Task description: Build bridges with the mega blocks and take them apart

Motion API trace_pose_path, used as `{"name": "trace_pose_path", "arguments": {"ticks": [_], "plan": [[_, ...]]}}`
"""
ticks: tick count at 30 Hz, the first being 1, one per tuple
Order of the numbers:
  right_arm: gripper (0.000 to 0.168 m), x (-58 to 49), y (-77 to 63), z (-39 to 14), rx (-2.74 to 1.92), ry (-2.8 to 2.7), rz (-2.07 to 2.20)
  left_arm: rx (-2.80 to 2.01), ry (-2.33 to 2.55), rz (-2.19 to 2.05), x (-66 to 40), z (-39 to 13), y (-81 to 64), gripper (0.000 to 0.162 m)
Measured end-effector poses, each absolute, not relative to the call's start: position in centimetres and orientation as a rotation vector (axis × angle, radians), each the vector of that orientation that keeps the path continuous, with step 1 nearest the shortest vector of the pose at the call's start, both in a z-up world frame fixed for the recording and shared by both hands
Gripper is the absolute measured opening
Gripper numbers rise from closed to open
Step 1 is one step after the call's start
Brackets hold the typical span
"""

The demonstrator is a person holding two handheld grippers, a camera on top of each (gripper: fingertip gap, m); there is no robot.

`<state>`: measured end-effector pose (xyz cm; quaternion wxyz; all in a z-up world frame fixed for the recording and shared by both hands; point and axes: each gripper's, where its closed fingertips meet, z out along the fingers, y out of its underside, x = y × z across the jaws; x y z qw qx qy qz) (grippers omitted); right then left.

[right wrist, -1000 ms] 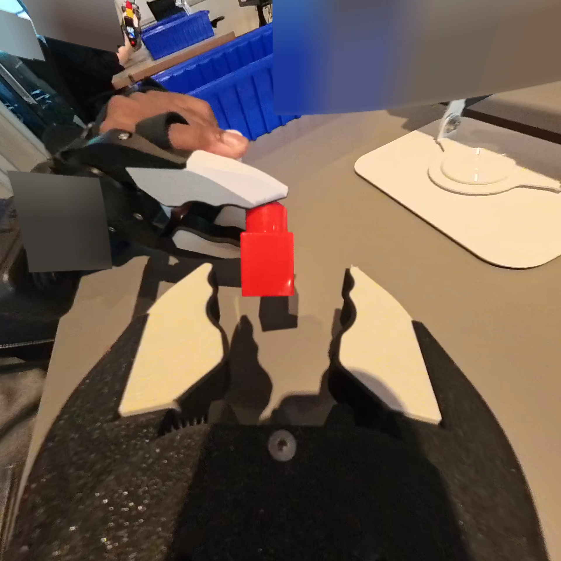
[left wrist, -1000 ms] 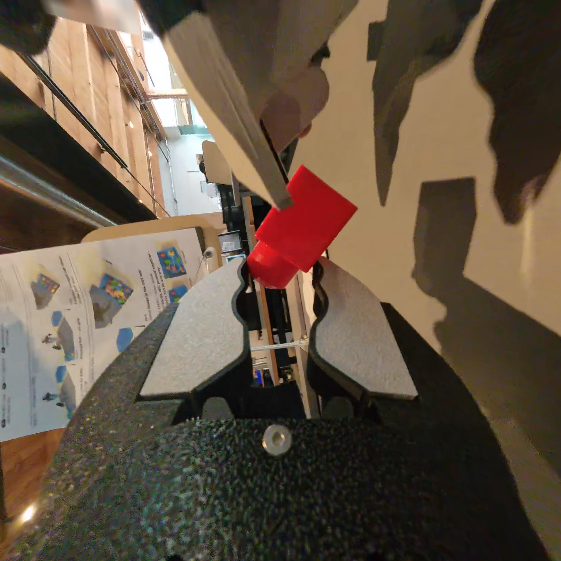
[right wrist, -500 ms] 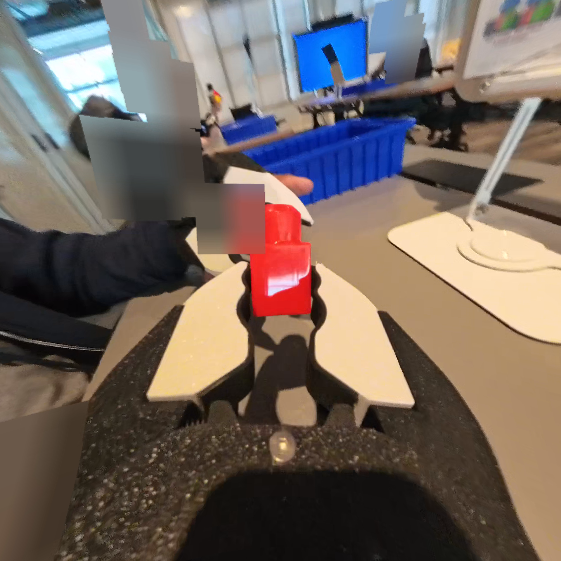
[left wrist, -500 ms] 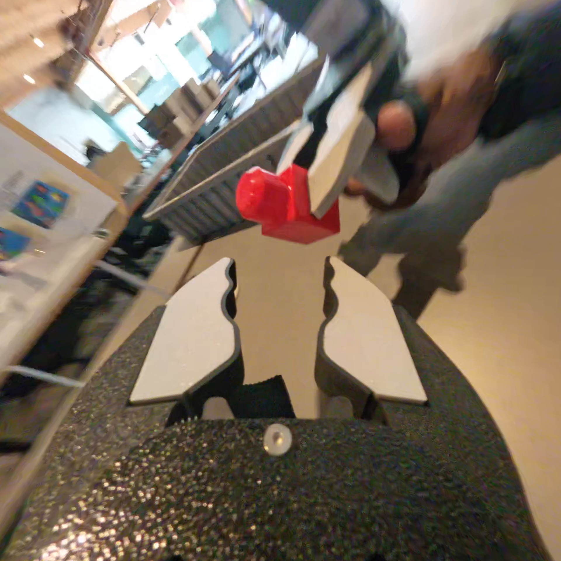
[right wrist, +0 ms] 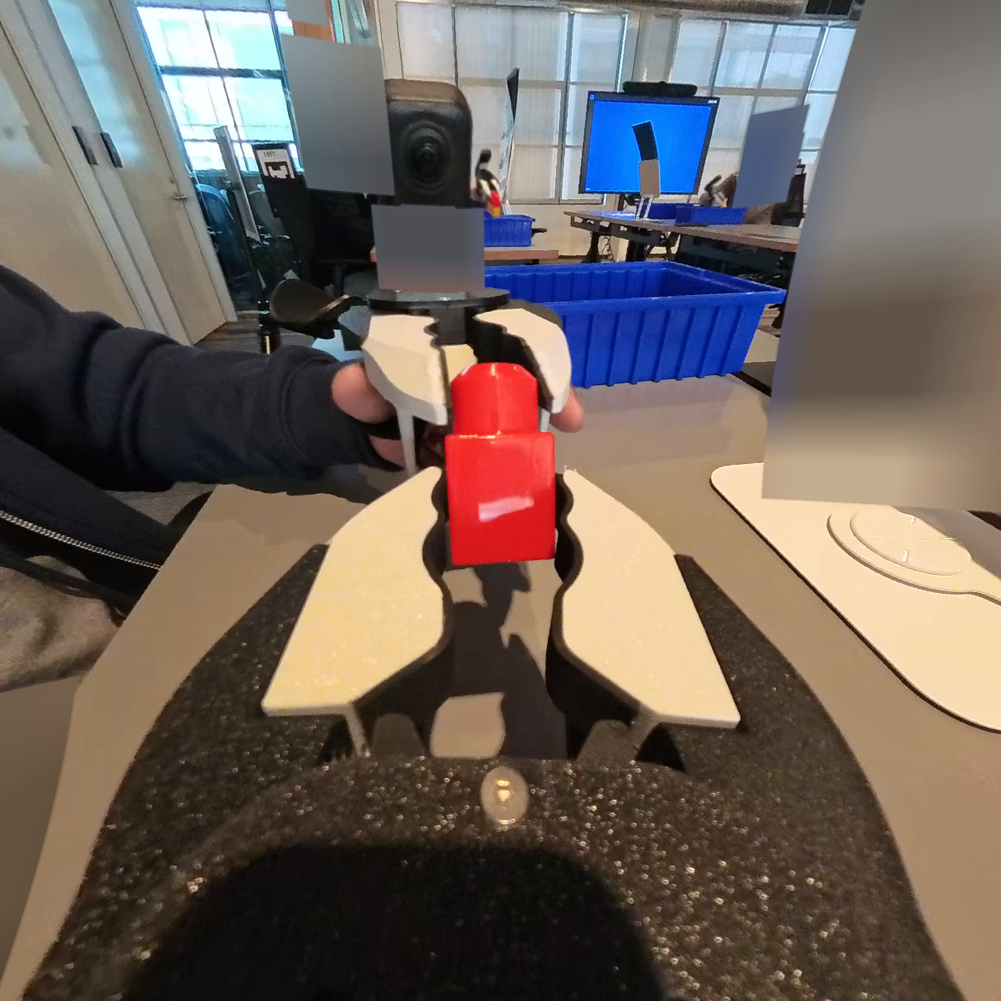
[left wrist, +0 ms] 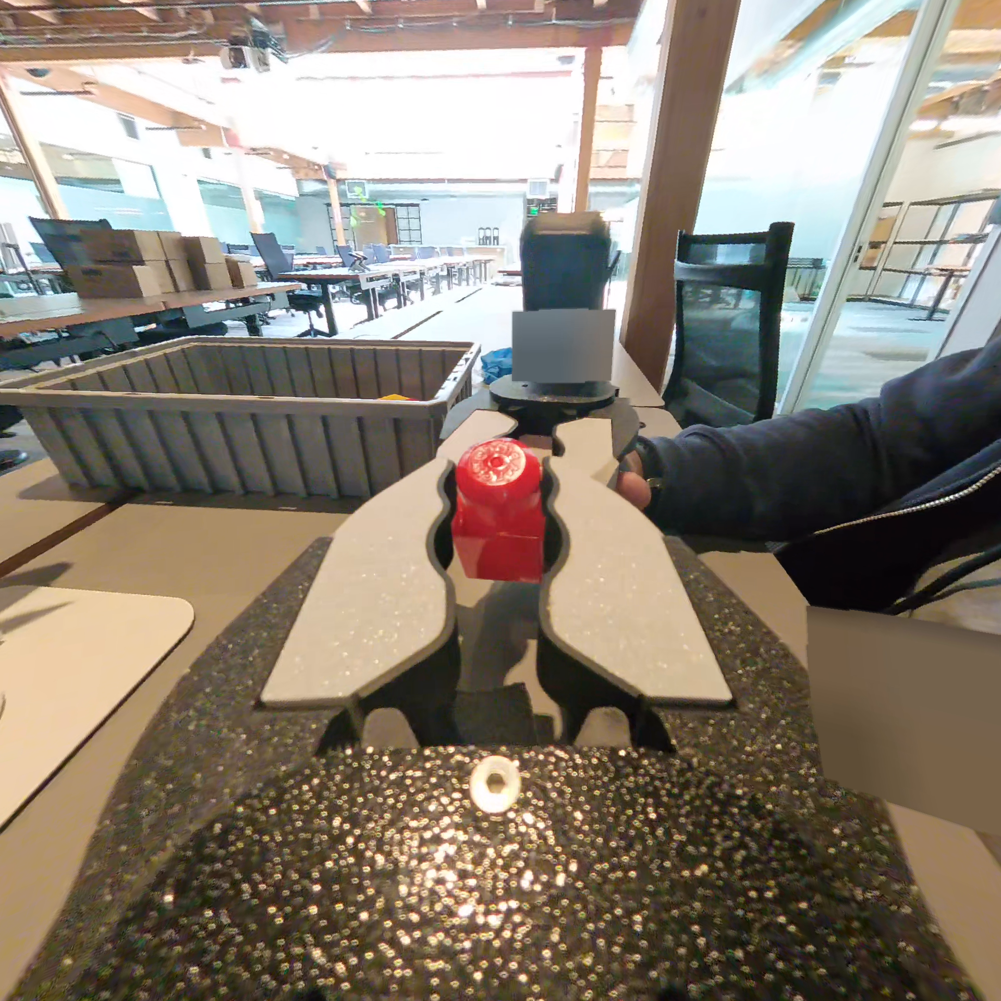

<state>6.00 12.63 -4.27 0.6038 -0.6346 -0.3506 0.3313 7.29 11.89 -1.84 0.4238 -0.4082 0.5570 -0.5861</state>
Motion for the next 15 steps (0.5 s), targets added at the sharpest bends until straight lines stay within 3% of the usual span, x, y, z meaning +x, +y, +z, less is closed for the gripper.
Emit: {"name": "trace_pose_path", "arguments": {"ticks": [5,8,10,15], "plan": [[0.039,6.1,13.0,-4.9,-1.498,-0.809,0.736,-1.021,1.457,-1.375,7.3,-2.7,12.3,0.028],[0.075,6.8,13.7,-5.2,-1.542,-0.791,0.675,-1.061,1.478,-1.251,7.2,-3.1,13.4,0.028],[0.086,7.6,13.8,-5.1,-1.562,-0.799,0.645,-1.129,1.483,-1.224,7.3,-3.6,14.0,0.028],[0.082,10.0,13.3,-2.9,-1.492,-0.724,0.665,-1.317,1.600,-1.134,9.2,-7.5,13.0,0.028]]}}
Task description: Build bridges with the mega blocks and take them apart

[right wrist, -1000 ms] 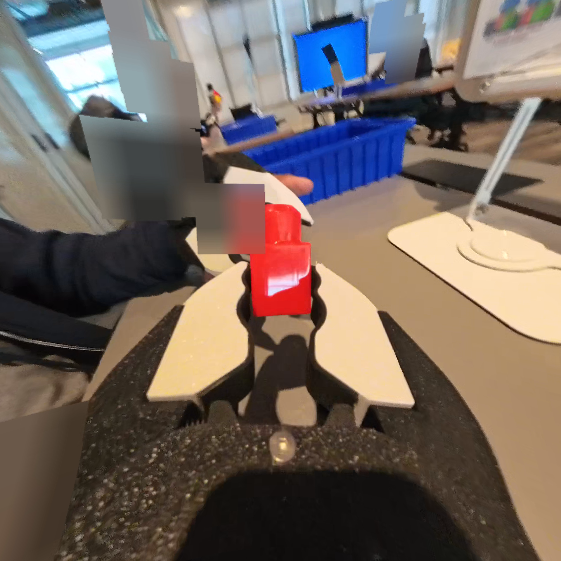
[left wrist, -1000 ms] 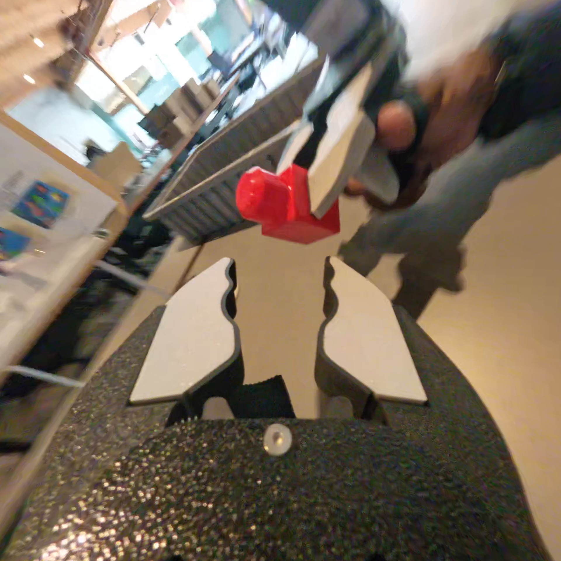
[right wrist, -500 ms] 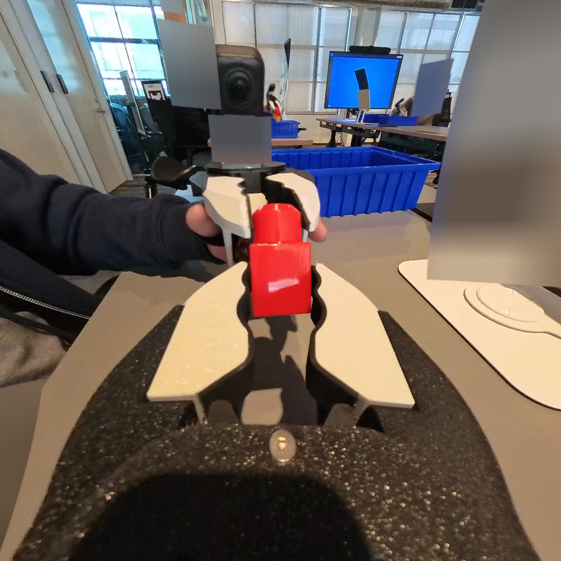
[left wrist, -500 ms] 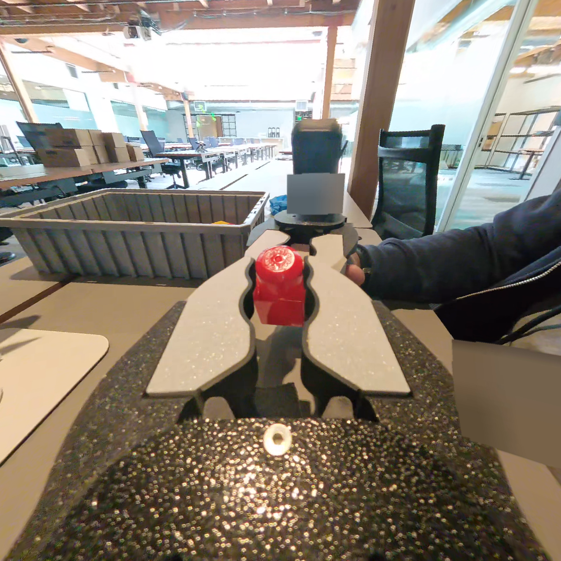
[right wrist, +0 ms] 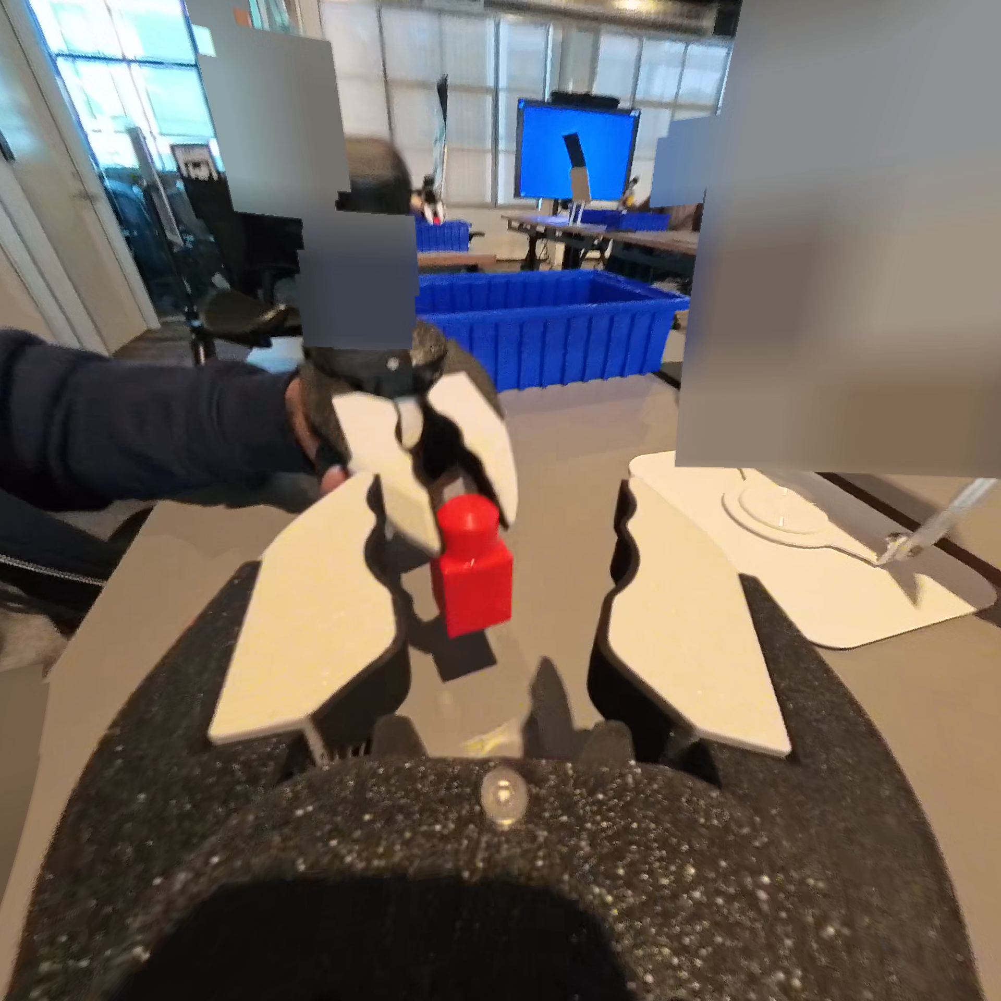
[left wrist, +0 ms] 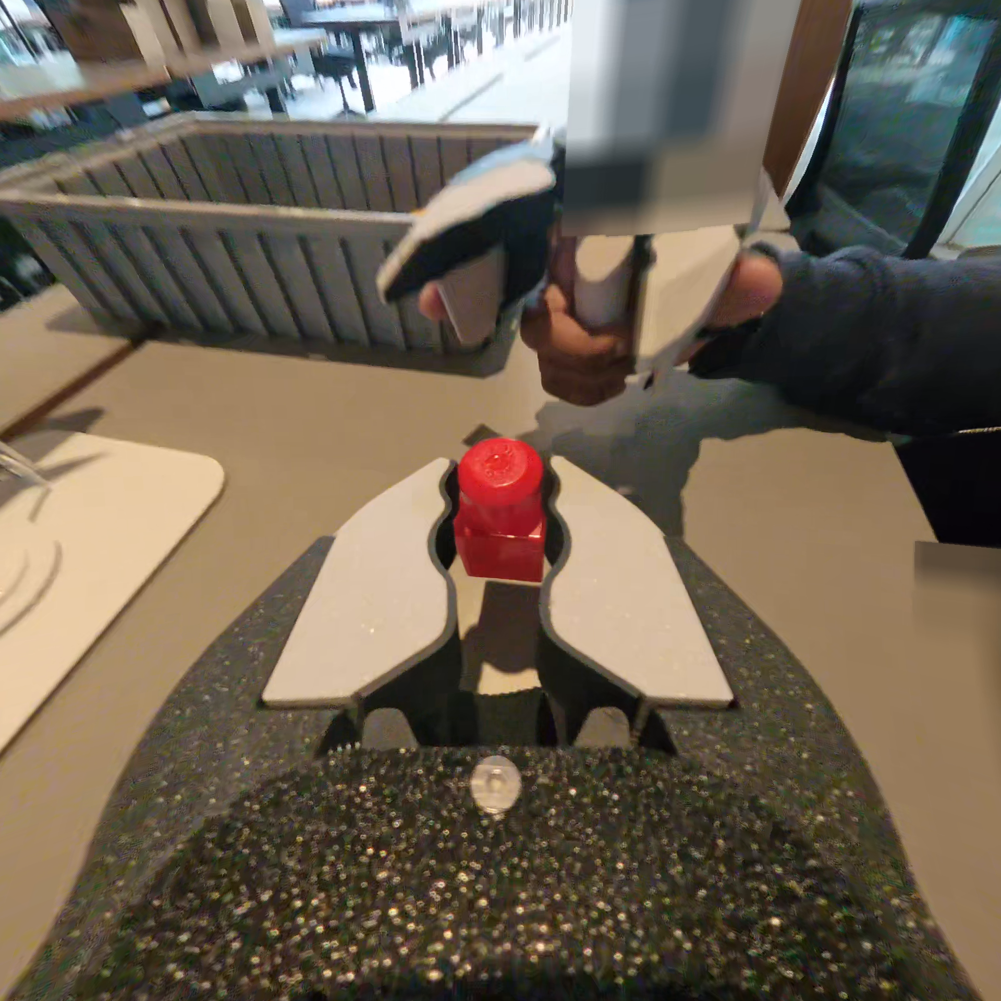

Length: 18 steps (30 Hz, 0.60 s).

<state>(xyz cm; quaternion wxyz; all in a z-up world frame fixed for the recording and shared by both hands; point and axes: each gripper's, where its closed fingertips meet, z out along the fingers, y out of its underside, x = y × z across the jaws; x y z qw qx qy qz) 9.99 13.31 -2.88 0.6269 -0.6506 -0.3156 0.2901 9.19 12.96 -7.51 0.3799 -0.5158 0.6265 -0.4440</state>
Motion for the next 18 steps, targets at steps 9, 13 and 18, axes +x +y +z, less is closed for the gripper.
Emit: {"name": "trace_pose_path", "arguments": {"ticks": [9,13,18], "plan": [[0.070,11.0,13.6,-2.7,-1.493,-0.664,0.672,-1.382,1.730,-1.082,10.5,-11.2,11.3,0.029],[0.068,10.6,13.5,-3.0,-1.504,-0.681,0.669,-1.413,1.765,-1.098,10.4,-12.2,11.2,0.029],[0.065,10.8,13.5,-2.8,-1.498,-0.671,0.673,-1.415,1.810,-1.062,10.3,-12.7,10.9,0.034]]}}
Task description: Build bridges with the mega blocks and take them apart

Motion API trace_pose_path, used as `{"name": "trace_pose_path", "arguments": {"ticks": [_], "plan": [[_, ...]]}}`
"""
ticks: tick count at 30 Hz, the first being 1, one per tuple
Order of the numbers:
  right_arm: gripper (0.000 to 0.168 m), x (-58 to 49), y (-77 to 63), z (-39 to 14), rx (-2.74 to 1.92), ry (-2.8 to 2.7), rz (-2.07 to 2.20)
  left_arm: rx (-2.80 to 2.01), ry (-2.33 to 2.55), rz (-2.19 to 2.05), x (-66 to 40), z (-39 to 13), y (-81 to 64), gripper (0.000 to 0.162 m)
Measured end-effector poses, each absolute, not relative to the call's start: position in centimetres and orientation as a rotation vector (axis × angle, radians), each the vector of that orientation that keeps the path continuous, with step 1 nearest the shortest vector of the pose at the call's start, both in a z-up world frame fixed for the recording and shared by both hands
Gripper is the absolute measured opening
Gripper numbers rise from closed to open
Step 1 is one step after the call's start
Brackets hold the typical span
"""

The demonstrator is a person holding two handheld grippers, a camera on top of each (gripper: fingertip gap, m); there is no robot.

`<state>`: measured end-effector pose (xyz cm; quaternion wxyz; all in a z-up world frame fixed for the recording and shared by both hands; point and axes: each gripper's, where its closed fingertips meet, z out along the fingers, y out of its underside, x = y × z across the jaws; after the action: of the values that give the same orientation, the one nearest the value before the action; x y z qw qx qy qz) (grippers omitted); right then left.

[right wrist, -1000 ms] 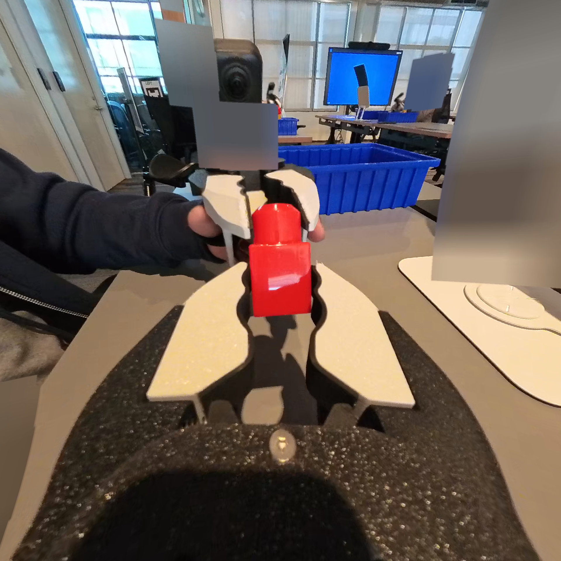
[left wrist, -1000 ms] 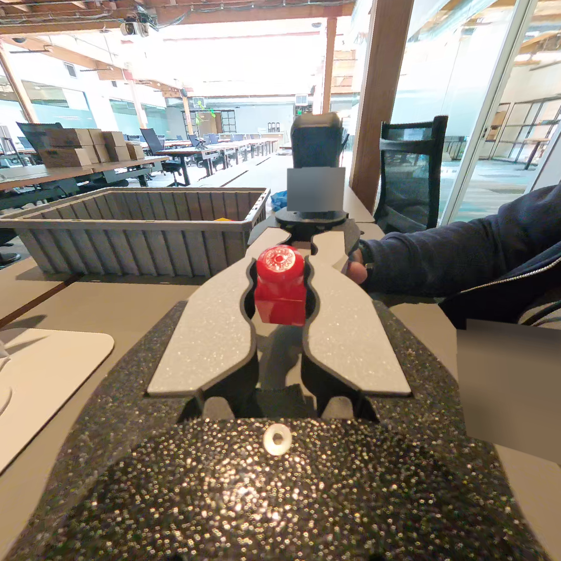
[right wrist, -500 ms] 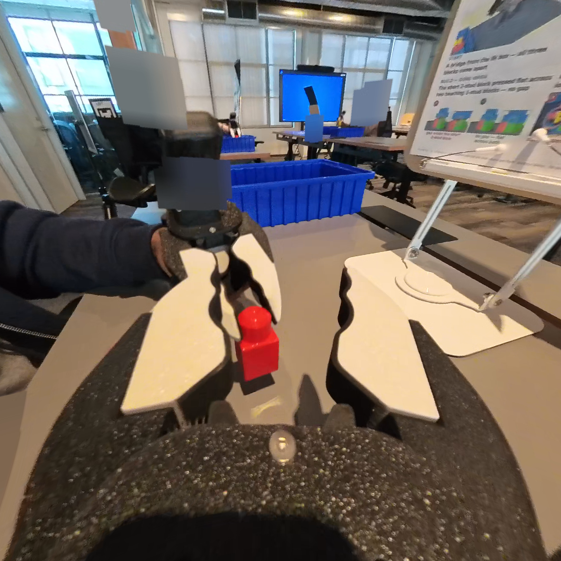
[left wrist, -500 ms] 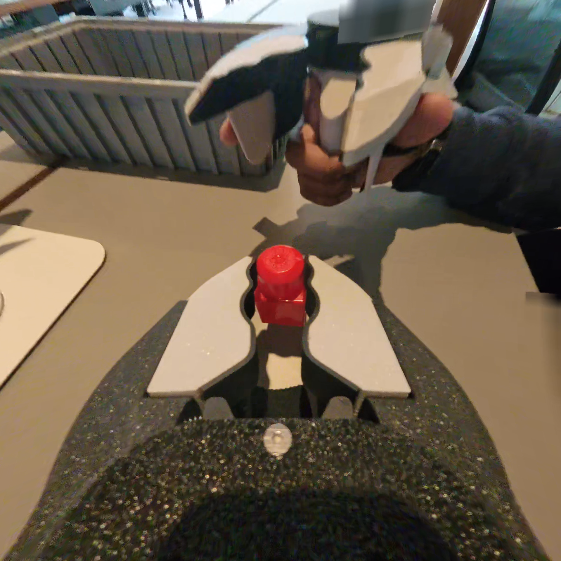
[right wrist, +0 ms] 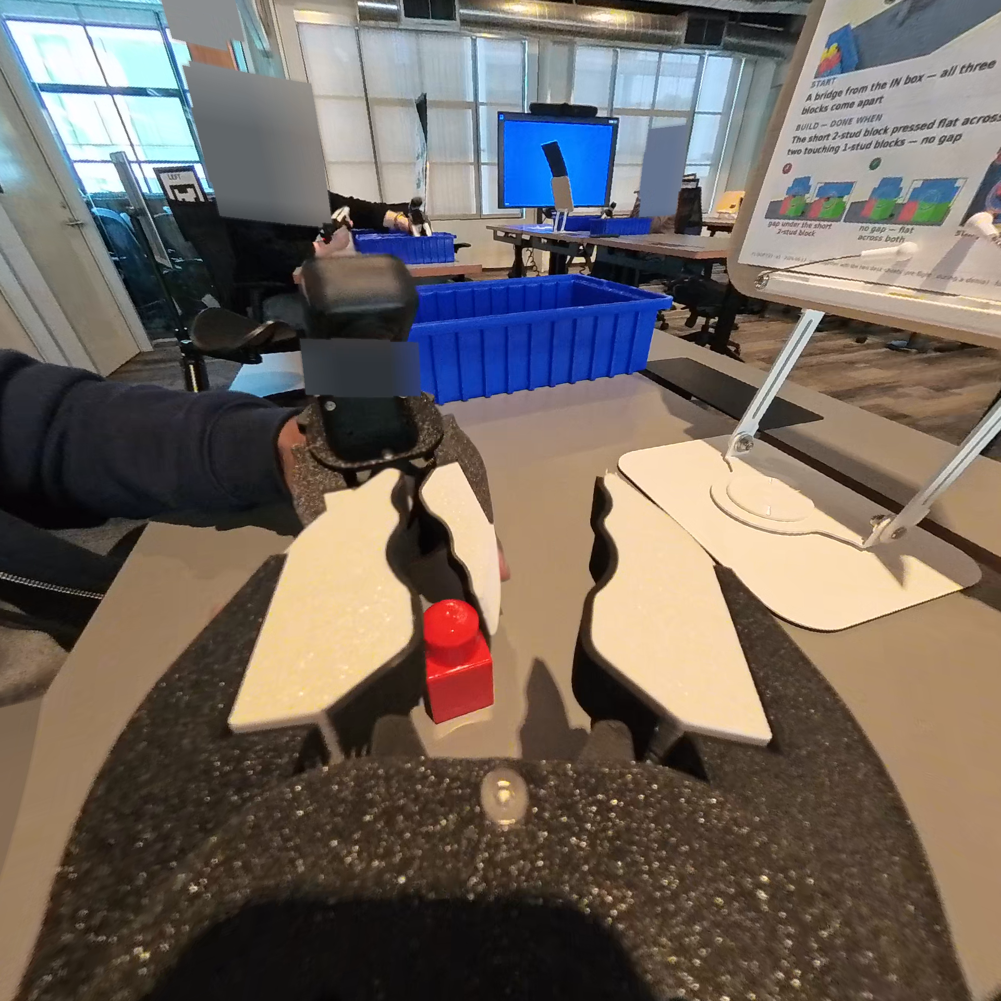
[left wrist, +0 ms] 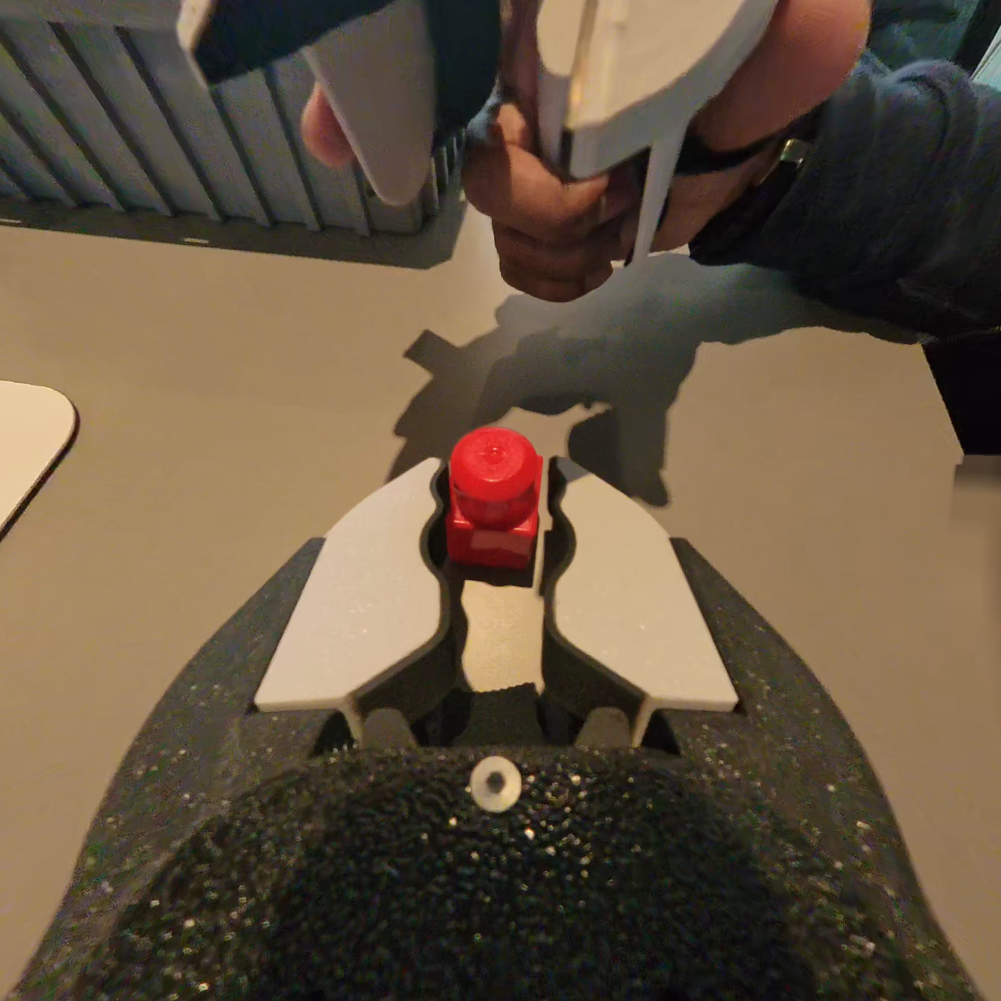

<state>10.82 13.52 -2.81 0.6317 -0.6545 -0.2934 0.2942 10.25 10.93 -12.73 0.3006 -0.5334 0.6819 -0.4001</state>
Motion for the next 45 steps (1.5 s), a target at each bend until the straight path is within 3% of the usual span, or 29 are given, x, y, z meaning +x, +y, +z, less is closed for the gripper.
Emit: {"name": "trace_pose_path", "arguments": {"ticks": [7,14,21,27,36,45], "plan": [[0.064,11.1,13.4,-2.6,-1.489,-0.664,0.669,-1.313,1.713,-1.123,9.7,-9.4,11.2,0.061],[0.061,11.5,13.6,-2.9,-1.501,-0.654,0.659,-1.263,1.335,-1.033,2.1,0.3,18.2,0.058],[0.060,10.3,14.0,-4.9,-1.569,-0.707,0.652,-1.636,1.098,-0.450,-15.9,4.5,32.7,0.056],[0.059,9.2,14.0,-5.0,-1.569,-0.727,0.648,-2.058,1.016,-0.118,-28.0,1.2,42.1,0.061],[0.058,8.8,13.8,-6.1,-1.599,-0.763,0.629,-2.406,0.947,-0.229,-25.9,-9.2,47.4,0.056],[0.056,9.1,13.2,-5.7,-1.583,-0.796,0.579,-2.431,0.901,-0.178,-24.7,-13.2,49.3,0.054]]}}
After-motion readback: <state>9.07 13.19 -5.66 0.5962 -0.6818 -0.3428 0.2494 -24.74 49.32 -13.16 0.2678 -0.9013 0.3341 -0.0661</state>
